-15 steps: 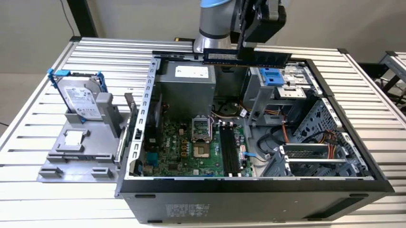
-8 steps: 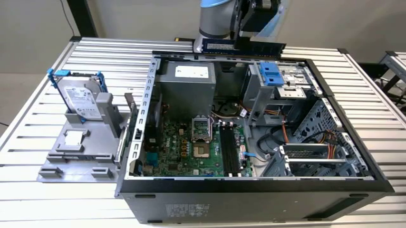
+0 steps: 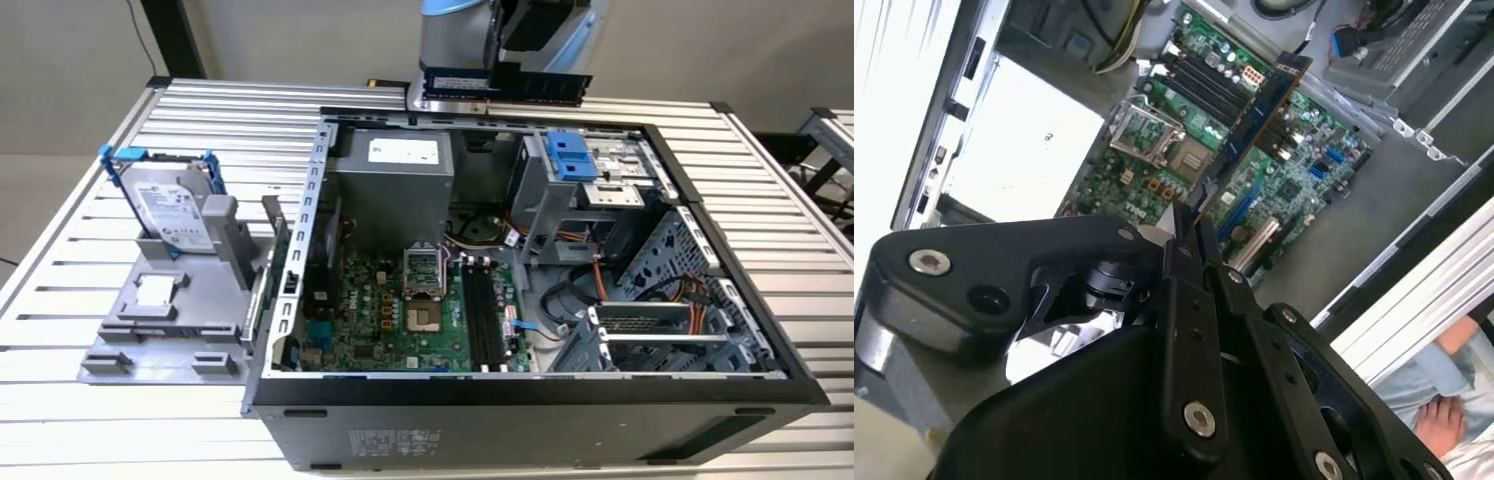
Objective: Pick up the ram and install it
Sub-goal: 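Insert the ram into the slot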
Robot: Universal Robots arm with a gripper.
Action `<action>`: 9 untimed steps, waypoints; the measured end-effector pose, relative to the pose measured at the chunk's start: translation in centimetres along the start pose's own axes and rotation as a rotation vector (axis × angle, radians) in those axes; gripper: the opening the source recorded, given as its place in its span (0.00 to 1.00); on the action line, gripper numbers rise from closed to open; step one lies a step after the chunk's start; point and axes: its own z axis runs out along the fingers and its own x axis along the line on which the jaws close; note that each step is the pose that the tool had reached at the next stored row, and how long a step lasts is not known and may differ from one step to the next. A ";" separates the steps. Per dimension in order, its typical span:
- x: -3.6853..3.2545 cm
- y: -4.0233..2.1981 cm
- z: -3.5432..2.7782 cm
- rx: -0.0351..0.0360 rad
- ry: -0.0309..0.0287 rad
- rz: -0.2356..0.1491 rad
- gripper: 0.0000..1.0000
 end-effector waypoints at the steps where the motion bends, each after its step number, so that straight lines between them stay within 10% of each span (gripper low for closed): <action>1: -0.03 -0.01 0.00 -0.0001 0.0001 -0.001 0.00; 9: -0.04 -0.01 0.00 -0.0001 0.0001 -0.001 0.00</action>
